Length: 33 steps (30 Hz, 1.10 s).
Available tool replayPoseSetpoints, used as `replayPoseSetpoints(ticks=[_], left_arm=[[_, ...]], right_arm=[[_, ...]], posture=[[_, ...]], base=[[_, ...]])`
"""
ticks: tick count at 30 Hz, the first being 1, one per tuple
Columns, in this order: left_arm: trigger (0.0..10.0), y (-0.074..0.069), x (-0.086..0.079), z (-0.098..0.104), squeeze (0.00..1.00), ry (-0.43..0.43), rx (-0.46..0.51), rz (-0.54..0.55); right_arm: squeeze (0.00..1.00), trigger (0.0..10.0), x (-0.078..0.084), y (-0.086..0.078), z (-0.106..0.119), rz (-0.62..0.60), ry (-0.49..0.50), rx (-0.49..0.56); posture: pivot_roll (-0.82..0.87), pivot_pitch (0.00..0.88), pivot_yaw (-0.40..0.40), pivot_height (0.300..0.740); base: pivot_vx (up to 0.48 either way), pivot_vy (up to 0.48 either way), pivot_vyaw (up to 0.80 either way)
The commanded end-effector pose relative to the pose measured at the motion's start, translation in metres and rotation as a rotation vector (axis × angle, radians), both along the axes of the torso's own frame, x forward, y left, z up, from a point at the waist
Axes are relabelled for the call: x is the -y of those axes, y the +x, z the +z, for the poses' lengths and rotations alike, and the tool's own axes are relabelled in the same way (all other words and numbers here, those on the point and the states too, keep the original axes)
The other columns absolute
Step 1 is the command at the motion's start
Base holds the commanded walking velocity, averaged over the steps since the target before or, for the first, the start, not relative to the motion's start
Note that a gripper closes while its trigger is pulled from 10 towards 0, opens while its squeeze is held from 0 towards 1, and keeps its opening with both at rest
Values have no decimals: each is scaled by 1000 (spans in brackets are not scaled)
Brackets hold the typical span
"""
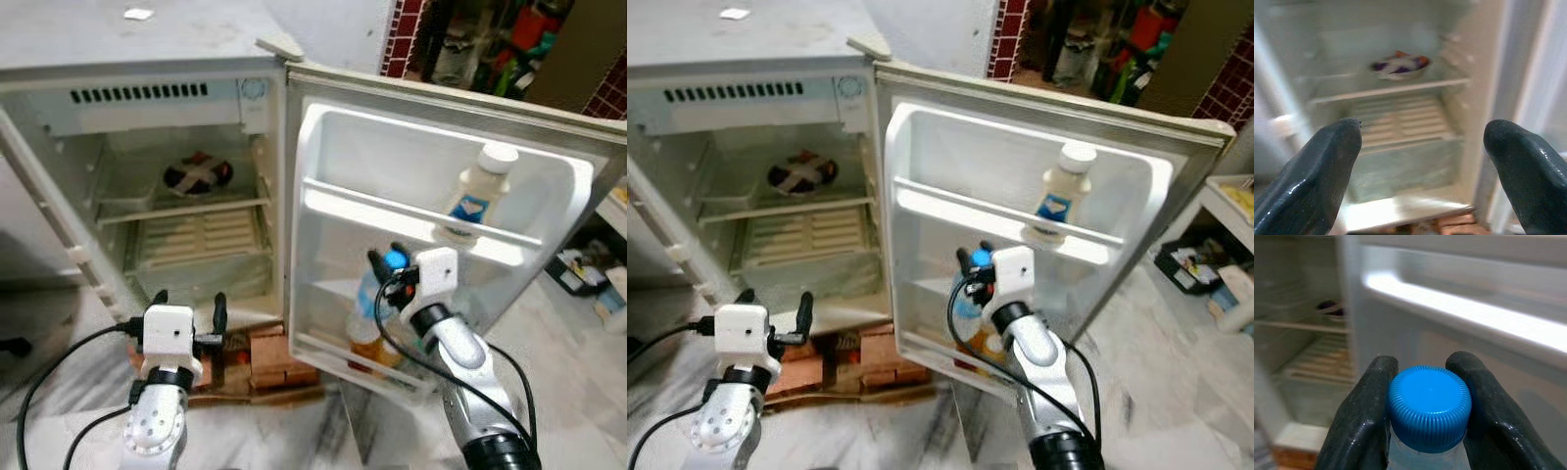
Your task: Restocking fridge
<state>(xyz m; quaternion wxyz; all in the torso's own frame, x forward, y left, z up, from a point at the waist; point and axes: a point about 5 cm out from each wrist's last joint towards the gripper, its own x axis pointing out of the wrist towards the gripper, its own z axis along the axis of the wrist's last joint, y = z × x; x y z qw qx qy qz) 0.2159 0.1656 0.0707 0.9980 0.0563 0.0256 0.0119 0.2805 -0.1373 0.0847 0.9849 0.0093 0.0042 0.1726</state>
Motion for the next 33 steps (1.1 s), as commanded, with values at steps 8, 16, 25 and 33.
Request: replayPoseSetpoints(ticks=[8, 16, 25, 33], left_arm=[[10000, -2, -1, -1, 0, 12, -11, 10], [10000, -3, -2, -3, 0, 16, -19, 16], [10000, -1, -1, -3, 0, 19, -15, 14], [10000, -1, -2, -2, 0, 25, -15, 13]], right_arm=[[0, 10000, 3, 7, 13, -15, 1, 50], [0, 10000, 9, 10, 13, -73, 5, 52], [0, 10000, 7, 10, 13, -70, 19, 47], [0, 10000, 6, 10, 13, -68, 28, 52]], posture=[[97, 0, -61, 740], [96, 0, -64, 740], [98, 0, -63, 705], [100, 0, -61, 650]], base=[[0, 0, 573], [0, 0, 0], [0, 0, 0], [0, 0, 0]])
